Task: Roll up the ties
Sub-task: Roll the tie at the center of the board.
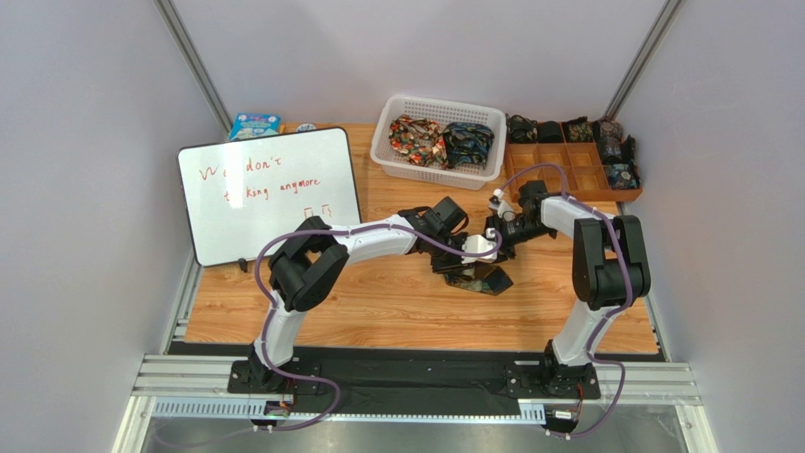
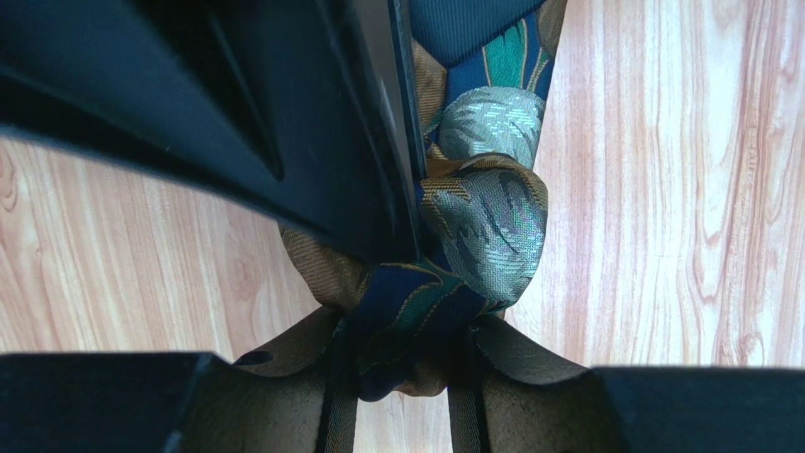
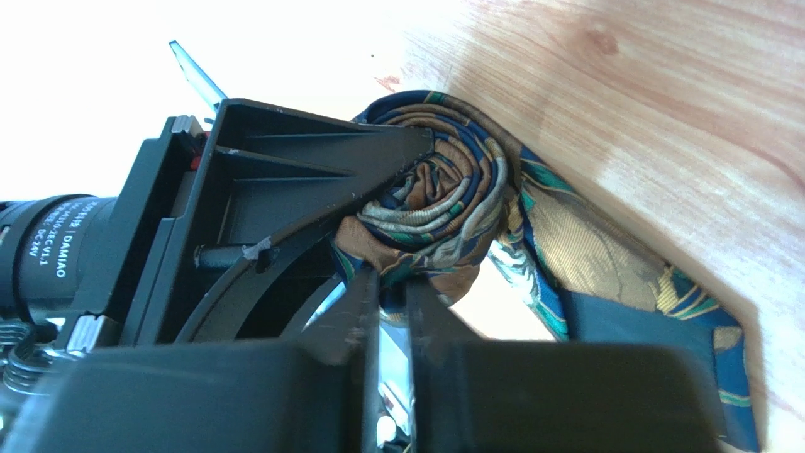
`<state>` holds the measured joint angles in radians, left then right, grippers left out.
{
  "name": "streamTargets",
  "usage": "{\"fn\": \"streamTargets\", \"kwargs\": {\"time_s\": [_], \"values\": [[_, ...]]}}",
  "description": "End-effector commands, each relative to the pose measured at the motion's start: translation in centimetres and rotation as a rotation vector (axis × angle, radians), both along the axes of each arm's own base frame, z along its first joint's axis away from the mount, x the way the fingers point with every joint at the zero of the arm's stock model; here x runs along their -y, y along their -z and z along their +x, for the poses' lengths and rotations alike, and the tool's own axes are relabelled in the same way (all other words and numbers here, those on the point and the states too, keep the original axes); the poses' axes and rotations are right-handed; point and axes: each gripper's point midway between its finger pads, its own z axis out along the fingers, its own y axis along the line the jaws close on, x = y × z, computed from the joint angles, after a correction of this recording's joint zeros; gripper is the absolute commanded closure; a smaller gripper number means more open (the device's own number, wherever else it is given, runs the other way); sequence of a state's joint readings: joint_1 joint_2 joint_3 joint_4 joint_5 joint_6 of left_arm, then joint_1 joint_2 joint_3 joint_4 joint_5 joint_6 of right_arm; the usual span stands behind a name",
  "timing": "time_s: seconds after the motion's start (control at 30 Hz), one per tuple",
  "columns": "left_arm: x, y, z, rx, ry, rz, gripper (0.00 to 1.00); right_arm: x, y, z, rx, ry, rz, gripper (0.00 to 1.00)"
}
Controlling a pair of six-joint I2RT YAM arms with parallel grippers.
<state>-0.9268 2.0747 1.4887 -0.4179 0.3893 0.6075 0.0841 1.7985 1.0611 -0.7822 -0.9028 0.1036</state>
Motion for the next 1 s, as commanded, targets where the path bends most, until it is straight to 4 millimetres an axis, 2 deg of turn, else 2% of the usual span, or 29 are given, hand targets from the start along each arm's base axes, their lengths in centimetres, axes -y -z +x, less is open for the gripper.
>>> {"fn": "streamTargets", "kwargs": {"time_s": [0.0, 0.03, 0.07, 0.17, 0.33, 0.37, 0.5, 0.63, 0.97], "values": [[-1.6, 2.0, -0.4, -0.052, -0.016, 0.067, 0.7, 1.0, 2.6, -0.6, -0.034, -0.016, -0.091, 1.0], [-1.6, 1.8, -0.4, -0.058, -0.022, 0.061, 0.67, 1.3, 2.9, -0.8, -0.038, -0.017, -0.105, 1.0], [-1.8, 1.5, -0.1, -0.066, -0.034, 0.05, 0.58, 1.8, 3.4, -0.7, -0.042, -0.012, -0.127, 1.0], [-1.6, -0.2, 0.4, -0.094, -0.074, 0.005, 0.43, 2.8, 4.4, -1.1, -0.062, -0.014, -0.166, 1.0], [-0.6, -4.2, -0.6, -0.154, -0.068, -0.115, 0.3, 4.3, 6.0, -1.6, -0.095, -0.016, -0.234, 1.0], [-0.5, -4.7, -0.7, -0.159, -0.067, -0.132, 0.14, 4.6, 6.2, -1.6, -0.09, -0.019, -0.256, 1.0], [0.4, -5.8, -1.3, -0.187, -0.046, -0.18, 0.12, 5.3, 6.5, -2.0, -0.094, -0.028, -0.302, 1.0], [1.2, -5.6, -1.3, -0.182, -0.005, -0.196, 0.09, 5.4, 6.5, -1.9, -0.085, -0.034, -0.327, 1.0], [3.6, -5.5, -2.9, -0.132, 0.091, -0.207, 0.05, 5.2, 7.3, -2.1, -0.075, -0.081, -0.398, 1.0]]}}
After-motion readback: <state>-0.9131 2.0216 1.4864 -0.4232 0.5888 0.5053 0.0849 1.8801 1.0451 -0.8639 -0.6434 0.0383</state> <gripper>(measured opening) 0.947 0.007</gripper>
